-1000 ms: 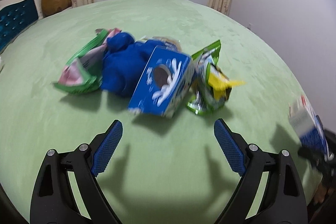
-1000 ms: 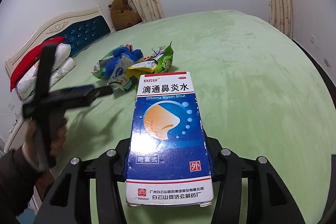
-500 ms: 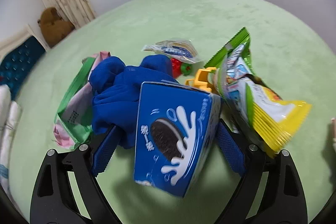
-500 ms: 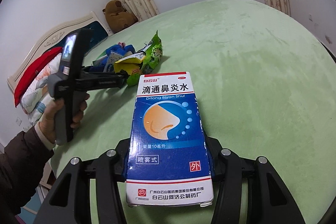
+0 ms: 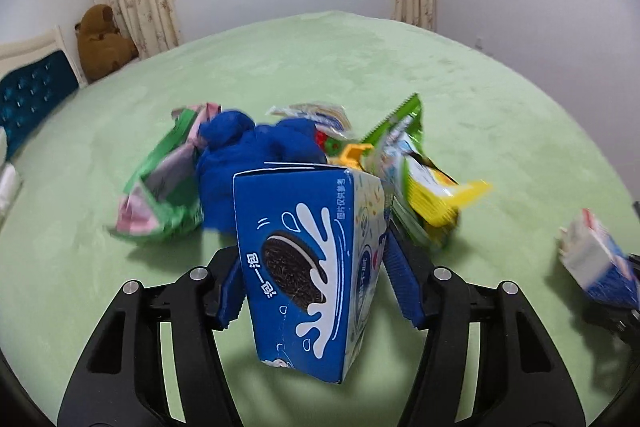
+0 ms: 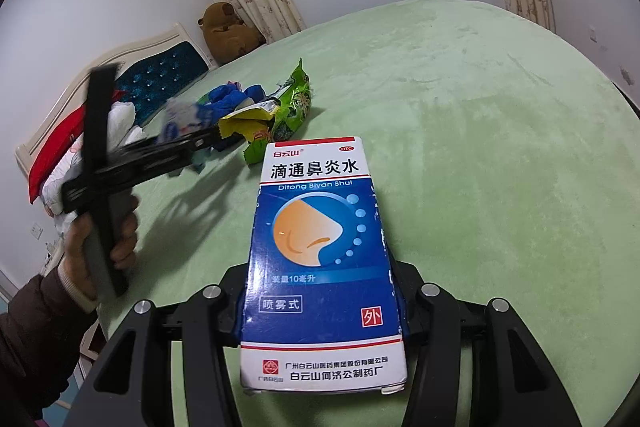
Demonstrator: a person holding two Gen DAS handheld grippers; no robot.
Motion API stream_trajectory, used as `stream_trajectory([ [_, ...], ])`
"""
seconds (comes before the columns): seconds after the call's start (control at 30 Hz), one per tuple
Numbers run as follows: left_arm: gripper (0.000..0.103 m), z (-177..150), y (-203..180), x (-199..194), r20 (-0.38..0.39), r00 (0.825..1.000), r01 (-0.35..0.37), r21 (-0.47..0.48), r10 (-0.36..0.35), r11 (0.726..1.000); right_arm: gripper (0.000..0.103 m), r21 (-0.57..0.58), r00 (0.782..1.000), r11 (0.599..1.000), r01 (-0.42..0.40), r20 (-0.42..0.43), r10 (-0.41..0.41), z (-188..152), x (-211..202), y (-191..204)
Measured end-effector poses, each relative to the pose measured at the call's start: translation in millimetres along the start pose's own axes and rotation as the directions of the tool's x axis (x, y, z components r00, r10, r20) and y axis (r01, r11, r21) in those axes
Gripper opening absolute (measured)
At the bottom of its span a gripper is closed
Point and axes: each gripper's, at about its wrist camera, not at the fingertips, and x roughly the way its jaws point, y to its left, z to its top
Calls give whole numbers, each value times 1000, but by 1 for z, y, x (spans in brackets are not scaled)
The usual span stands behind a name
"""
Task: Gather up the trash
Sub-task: 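Grasp the blue Oreo milk carton with the left tool while the right tool holds the spray box, then carry the Oreo carton and spray box down over the orange bucket with both tools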
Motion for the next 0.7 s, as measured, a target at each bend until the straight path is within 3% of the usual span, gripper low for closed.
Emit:
stream_trajectory([
  [0.3,59,-46,2,-58,11,997,79,-143,-78,987,51,-14,1000,1000,6,15,-6,-3,-17,7],
  [0.7,59,-106,-43,-135,0,990,136,-164,-138,977,51,-66,1000,998,17,26,-15,-32,-73,32],
])
